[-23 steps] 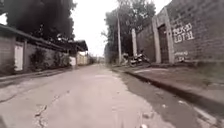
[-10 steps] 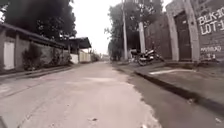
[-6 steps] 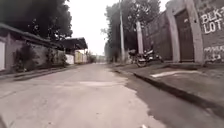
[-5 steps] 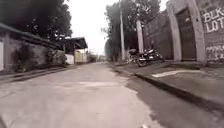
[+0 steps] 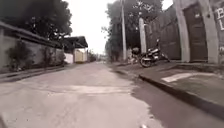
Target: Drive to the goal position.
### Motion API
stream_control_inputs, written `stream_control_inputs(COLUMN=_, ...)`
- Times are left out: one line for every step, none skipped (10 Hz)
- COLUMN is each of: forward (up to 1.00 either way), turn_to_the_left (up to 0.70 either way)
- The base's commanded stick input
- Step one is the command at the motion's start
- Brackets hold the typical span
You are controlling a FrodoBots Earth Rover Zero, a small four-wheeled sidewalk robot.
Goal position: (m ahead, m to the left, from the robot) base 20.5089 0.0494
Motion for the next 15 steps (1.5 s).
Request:
stream_control_inputs(forward=1.00, turn_to_the_left=0.00)
stream_control_inputs(forward=1.00, turn_to_the_left=0.00)
stream_control_inputs(forward=1.00, turn_to_the_left=0.00)
stream_control_inputs(forward=1.00, turn_to_the_left=0.00)
stream_control_inputs(forward=1.00, turn_to_the_left=0.00)
stream_control_inputs(forward=1.00, turn_to_the_left=0.00)
stream_control_inputs(forward=1.00, turn_to_the_left=0.00)
stream_control_inputs(forward=1.00, turn_to_the_left=0.02)
stream_control_inputs(forward=1.00, turn_to_the_left=0.02)
stream_control_inputs(forward=1.00, turn_to_the_left=0.02)
stream_control_inputs(forward=1.00, turn_to_the_left=0.02)
stream_control_inputs(forward=1.00, turn_to_the_left=0.02)
stream_control_inputs(forward=1.00, turn_to_the_left=0.02)
stream_control_inputs(forward=1.00, turn_to_the_left=0.02)
stream_control_inputs(forward=1.00, turn_to_the_left=0.08)
